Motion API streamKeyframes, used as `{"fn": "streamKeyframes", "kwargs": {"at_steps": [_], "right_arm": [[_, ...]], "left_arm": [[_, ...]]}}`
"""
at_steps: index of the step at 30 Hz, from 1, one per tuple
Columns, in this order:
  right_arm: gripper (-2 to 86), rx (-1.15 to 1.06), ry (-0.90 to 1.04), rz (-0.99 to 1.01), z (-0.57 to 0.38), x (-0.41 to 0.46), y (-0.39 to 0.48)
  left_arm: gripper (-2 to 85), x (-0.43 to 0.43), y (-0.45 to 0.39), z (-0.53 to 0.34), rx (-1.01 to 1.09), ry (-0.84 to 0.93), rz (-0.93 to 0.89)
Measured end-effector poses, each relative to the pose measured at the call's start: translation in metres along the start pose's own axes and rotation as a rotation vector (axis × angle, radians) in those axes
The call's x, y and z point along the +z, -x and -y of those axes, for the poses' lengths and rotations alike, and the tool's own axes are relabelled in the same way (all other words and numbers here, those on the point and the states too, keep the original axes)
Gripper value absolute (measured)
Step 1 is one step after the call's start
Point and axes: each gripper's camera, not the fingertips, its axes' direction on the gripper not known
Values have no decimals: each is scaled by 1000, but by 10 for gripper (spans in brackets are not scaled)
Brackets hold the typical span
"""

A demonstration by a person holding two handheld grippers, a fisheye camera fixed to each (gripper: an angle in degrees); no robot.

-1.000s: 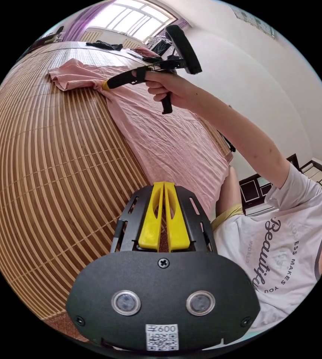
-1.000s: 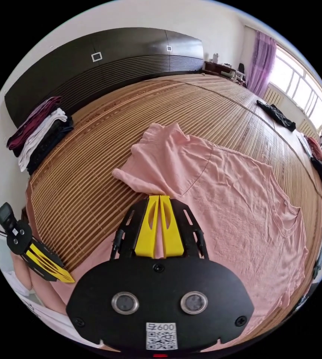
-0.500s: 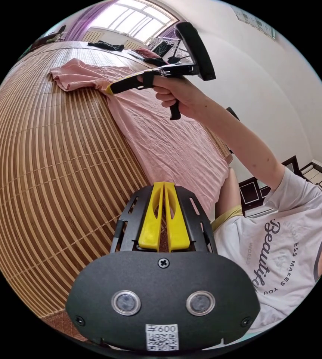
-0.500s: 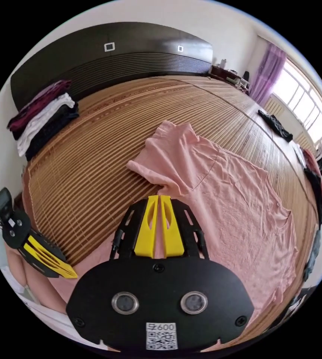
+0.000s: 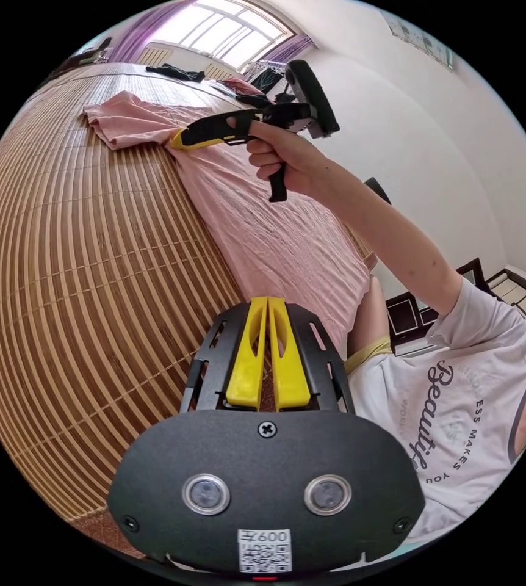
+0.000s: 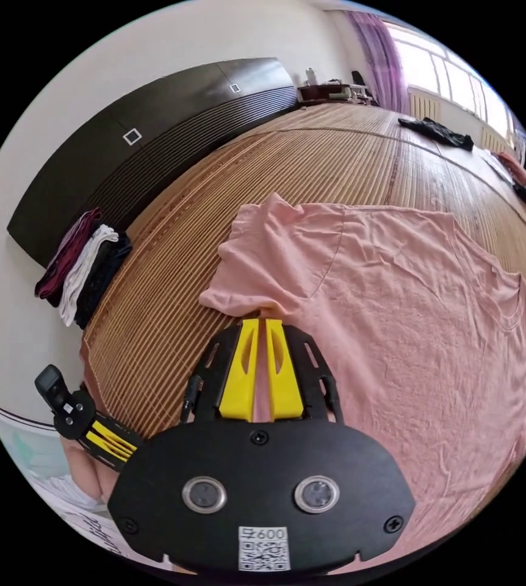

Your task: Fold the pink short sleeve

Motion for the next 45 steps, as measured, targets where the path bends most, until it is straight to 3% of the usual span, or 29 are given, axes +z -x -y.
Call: {"fn": "streamKeyframes", "kwargs": {"at_steps": [2,6,19,21,23,26,31,37,40,43,45], "right_arm": [[-9,-62,-36,-77,3,-17,22],[-9,-176,6,-47,10,-18,54],[-8,-248,52,-243,40,-3,171],[-8,-222,17,-194,41,-26,177],[-6,-178,-168,-146,27,-81,182],[4,-151,-293,-115,-1,-147,185],[7,-214,-218,-113,-81,-229,195],[4,-191,-47,-155,-222,-325,184],[-5,-102,-51,-234,-299,-381,175],[-8,14,-75,-345,-368,-428,172],[-8,60,-117,-390,-400,-451,178]], "left_arm": [[0,-1,12,-1,-8,4,-12],[0,-1,25,-4,-3,5,-2],[0,13,94,-19,15,28,12],[0,16,111,-21,1,31,-15],[0,22,129,-26,-1,32,-31],[0,30,148,-33,5,28,-24],[1,46,181,-50,25,0,-16],[1,67,246,-87,-17,-104,-135],[1,61,257,-122,-4,-289,-23],[2,68,242,-157,-37,-486,310],[2,94,214,-157,2,-476,579]]}}
